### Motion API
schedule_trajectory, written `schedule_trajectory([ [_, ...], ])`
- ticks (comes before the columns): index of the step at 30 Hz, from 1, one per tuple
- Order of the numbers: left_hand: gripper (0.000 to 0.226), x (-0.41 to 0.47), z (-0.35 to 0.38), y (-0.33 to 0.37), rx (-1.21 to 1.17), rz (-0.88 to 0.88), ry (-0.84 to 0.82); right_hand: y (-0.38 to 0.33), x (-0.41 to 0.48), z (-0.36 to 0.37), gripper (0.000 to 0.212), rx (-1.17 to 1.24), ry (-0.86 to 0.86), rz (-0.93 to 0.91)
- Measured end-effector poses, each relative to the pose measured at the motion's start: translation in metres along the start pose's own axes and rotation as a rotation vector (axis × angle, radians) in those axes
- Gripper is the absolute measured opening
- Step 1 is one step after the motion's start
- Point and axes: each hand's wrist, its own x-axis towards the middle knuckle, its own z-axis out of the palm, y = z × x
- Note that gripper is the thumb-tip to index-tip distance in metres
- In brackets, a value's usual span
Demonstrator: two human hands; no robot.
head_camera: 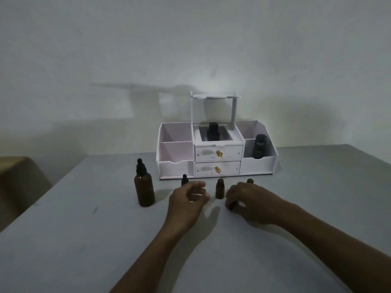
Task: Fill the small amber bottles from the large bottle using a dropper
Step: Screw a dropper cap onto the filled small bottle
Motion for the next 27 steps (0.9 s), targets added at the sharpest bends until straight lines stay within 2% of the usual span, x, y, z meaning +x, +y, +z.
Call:
schedule_trajectory([
  [2, 0.040, 0.006, 0.014, 0.003, -0.016, -0.028, 0.000, 0.000, 0.000, -0.008, 0.023, 0.140, 0.148, 0.013],
  [6, 0.061, 0.019, 0.037, 0.011, -0.088, -0.103, 0.002, 0.000, 0.011, -0.020, 0.017, 0.563, 0.671, 0.107],
  [9, 0.066, 0.028, 0.050, 0.011, -0.025, -0.092, 0.015, -0.003, 0.026, -0.023, 0.015, 0.741, 0.817, 0.204],
  [13, 0.063, 0.033, 0.054, 0.008, 0.041, -0.026, 0.021, -0.003, 0.040, -0.015, 0.015, 0.794, 0.863, 0.245],
  [19, 0.036, 0.034, 0.054, 0.002, 0.044, 0.018, 0.028, -0.002, 0.046, 0.002, 0.018, 0.725, 0.822, 0.236],
  [27, 0.031, 0.026, 0.053, 0.005, -0.022, 0.067, 0.014, -0.007, 0.048, 0.028, 0.031, 0.648, 0.743, 0.243],
])
